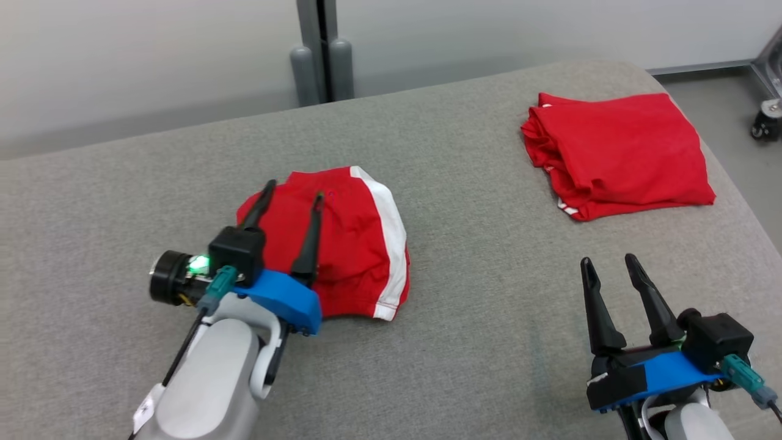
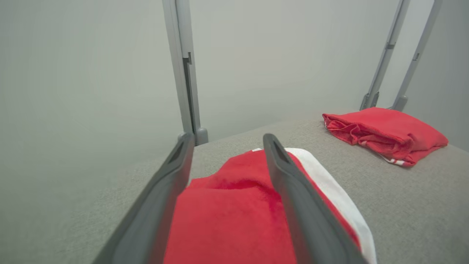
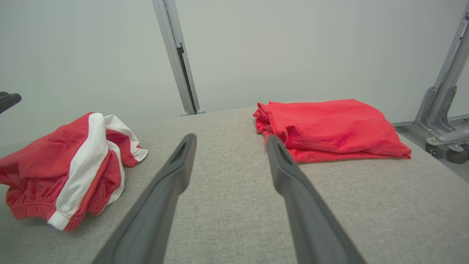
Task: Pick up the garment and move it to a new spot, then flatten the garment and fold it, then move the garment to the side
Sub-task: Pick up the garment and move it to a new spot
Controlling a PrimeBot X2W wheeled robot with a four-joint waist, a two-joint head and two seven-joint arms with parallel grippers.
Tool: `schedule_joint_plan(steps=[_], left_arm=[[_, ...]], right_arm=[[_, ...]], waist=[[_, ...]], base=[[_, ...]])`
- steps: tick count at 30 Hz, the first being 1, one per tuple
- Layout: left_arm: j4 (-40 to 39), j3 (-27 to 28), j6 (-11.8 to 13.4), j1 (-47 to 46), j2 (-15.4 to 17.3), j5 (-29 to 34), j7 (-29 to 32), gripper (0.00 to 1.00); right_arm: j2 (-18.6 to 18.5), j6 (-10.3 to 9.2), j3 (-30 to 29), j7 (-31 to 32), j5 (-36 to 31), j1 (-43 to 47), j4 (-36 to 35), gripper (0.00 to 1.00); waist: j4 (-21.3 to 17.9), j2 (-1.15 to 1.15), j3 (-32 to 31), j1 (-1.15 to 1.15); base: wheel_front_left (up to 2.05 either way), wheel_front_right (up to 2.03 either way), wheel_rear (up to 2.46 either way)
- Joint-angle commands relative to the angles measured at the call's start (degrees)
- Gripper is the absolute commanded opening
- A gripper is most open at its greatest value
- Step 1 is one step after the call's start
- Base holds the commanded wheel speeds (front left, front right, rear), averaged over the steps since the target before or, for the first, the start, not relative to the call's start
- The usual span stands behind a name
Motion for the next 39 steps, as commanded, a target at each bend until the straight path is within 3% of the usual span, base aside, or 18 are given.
schedule_joint_plan(steps=[1, 20, 39], left_arm=[[-0.6, 0.6, 0.6, 0.6, 0.8, -0.1, -0.7, 1.0], [-15.9, 13.6, 8.4, 16.4, 7.6, -0.3, -3.0, 1.0], [-20.5, 20.9, 6.3, 28.7, 4.2, 1.4, -3.0, 1.0]], right_arm=[[-0.4, 0.01, 0.0, -0.2, -0.1, 0.7, 0.0, 1.0], [-0.9, 0.01, -1.6, -0.2, -0.9, 3.4, 0.0, 1.0], [-1.0, 0.01, -1.6, -0.2, -1.3, 5.7, 1.6, 1.0]], waist=[[0.4, 0.0, -0.2, 0.0], [9.9, 0.0, -3.4, 0.0], [12.3, 0.0, -5.6, 0.0]], base=[[0.0, 0.0, 0.0], [0.0, 0.0, 0.0], [0.0, 0.0, 0.0]])
